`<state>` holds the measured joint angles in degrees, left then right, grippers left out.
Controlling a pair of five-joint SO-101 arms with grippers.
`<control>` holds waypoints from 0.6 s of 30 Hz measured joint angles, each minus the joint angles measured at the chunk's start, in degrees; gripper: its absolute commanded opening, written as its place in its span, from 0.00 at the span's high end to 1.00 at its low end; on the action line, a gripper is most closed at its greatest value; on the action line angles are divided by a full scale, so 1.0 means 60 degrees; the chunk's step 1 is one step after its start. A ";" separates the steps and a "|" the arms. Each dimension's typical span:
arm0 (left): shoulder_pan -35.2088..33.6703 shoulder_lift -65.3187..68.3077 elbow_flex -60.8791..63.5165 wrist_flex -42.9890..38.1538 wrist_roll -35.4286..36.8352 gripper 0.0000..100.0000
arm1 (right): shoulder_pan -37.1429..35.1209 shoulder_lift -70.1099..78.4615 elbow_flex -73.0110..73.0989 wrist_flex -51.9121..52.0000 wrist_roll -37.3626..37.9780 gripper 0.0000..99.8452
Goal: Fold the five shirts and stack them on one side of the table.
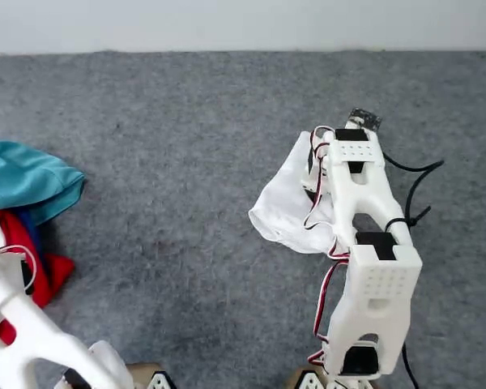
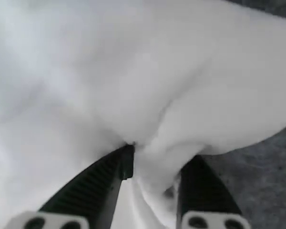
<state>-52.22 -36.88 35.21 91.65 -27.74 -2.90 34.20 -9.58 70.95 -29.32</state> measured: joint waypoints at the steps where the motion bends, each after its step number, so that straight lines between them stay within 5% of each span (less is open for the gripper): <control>1: 0.0000 0.0000 0.0000 0.0000 0.0000 0.98 | 0.0073 0.0000 -0.0029 0.0103 0.0000 0.99; 6: 0.0000 0.0000 0.0000 0.0000 0.0000 0.98 | 0.0557 -0.0147 -0.0190 0.0615 0.1538 0.99; 18: 0.0000 0.0000 0.0000 0.0000 0.0000 0.98 | 0.5143 -0.1245 -0.0147 0.0322 1.0139 0.99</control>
<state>-52.22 -36.88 35.21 91.65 -27.74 27.96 26.73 -10.46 72.88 31.52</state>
